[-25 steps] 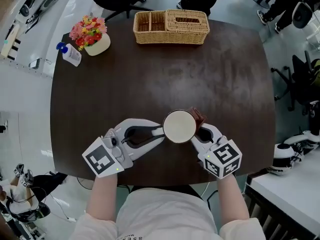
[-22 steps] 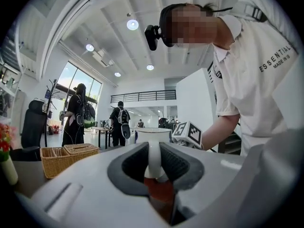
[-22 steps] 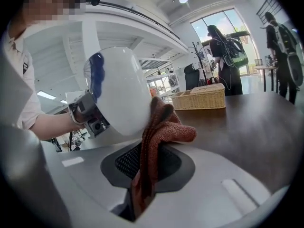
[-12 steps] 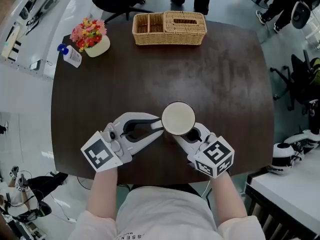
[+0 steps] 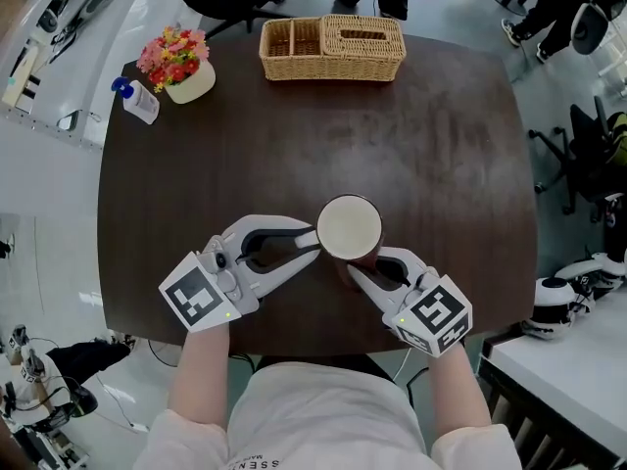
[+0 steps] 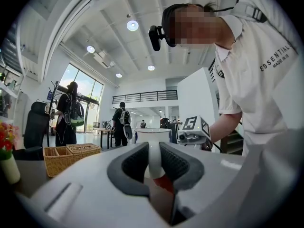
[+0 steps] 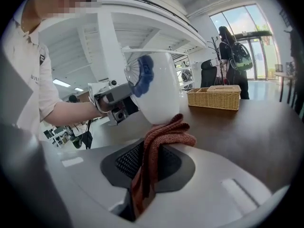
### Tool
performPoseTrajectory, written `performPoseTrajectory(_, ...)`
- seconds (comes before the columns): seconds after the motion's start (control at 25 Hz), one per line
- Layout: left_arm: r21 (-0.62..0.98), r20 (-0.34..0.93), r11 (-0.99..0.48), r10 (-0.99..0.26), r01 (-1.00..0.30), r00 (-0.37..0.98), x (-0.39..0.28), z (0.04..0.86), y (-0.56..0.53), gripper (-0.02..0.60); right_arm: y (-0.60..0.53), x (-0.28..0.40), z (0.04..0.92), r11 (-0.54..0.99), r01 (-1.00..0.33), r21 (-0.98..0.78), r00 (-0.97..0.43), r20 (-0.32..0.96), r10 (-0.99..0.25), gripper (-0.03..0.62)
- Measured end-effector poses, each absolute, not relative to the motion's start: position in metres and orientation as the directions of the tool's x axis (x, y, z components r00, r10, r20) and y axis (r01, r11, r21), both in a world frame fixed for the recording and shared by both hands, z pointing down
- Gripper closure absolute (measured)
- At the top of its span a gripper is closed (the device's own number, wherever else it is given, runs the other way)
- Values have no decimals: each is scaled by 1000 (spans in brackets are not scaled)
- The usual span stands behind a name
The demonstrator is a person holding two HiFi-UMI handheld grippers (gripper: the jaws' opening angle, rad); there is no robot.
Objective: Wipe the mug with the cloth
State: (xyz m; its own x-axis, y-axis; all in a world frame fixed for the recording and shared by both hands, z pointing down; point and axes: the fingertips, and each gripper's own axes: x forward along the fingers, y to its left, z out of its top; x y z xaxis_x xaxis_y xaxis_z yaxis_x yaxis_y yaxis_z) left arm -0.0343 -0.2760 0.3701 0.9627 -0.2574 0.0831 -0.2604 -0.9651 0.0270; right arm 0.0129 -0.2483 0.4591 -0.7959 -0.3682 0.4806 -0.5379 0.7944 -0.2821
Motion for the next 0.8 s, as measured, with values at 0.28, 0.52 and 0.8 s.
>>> performPoseTrajectory(0.28, -78, 151, -976, -214, -205, 965, -23, 399, -269, 503, -268, 73, 456, 689, -688, -228, -690, 499, -524, 511)
performPoseTrajectory(0.52, -40, 179, -979, -205, -202, 962, -19, 443, -268, 503, -286, 91, 471, 625, -756, -197, -624, 508, -595, 511)
performPoseTrajectory(0.8, -19, 196, -979, -201, -201, 960, -11, 478, -274, 505, -299, 91, 481, 601, -790, -124, -575, 490, -655, 511)
